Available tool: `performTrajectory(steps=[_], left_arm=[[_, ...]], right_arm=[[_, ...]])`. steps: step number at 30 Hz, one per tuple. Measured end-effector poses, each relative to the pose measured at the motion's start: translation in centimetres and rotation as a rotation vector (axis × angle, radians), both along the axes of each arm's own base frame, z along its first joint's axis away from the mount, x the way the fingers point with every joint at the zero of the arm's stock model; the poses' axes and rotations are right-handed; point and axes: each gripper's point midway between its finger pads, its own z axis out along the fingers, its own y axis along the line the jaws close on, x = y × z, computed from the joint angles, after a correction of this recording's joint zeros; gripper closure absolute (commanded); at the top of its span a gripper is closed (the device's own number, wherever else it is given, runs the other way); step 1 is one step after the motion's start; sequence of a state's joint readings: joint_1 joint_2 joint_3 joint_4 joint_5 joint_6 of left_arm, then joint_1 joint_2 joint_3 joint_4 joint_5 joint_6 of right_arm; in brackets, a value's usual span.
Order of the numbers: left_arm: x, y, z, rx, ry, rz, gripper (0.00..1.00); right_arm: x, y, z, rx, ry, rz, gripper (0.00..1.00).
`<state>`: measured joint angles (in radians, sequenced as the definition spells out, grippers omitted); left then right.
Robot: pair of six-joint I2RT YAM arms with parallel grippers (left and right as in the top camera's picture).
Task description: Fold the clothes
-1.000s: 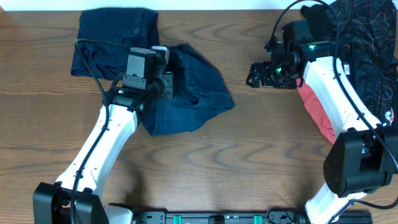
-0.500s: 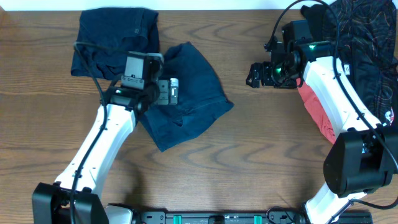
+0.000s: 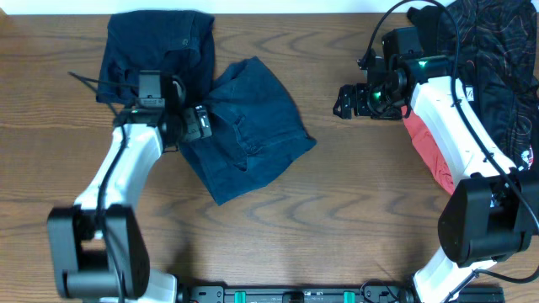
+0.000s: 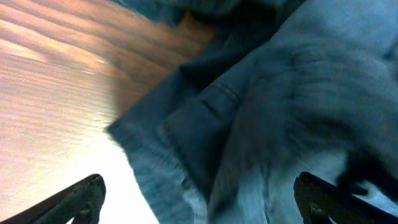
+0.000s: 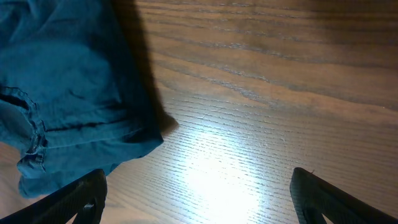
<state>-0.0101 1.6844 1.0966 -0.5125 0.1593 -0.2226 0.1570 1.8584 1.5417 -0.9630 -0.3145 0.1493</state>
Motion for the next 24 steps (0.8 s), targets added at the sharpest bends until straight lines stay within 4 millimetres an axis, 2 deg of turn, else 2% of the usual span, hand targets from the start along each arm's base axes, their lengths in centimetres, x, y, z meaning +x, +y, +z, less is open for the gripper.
performTrajectory(steps=[4,10,15,24], left_arm=[[0.4,-0.6,-2.2,-0.039,0.034,0.0,0.02],[1.4,-1.5,-3.0,-0.091,0.016,-0.02,0.02],[2.3,-1.8,-5.1,-0.103,0.02,-0.026,0.02],[5.9,-2.7,-5.0,-0.149,-0.083,-0.054,0.02]], right_arm=[[0.0,0.0,0.0,0.0,0.001,0.0,0.08],[0.0,0.0,0.0,0.0,-0.001,0.001,0.08],[0.0,0.0,0.0,0.0,-0.001,0.001,0.08],[0.0,0.0,0.0,0.0,-0.002,0.001,0.08]])
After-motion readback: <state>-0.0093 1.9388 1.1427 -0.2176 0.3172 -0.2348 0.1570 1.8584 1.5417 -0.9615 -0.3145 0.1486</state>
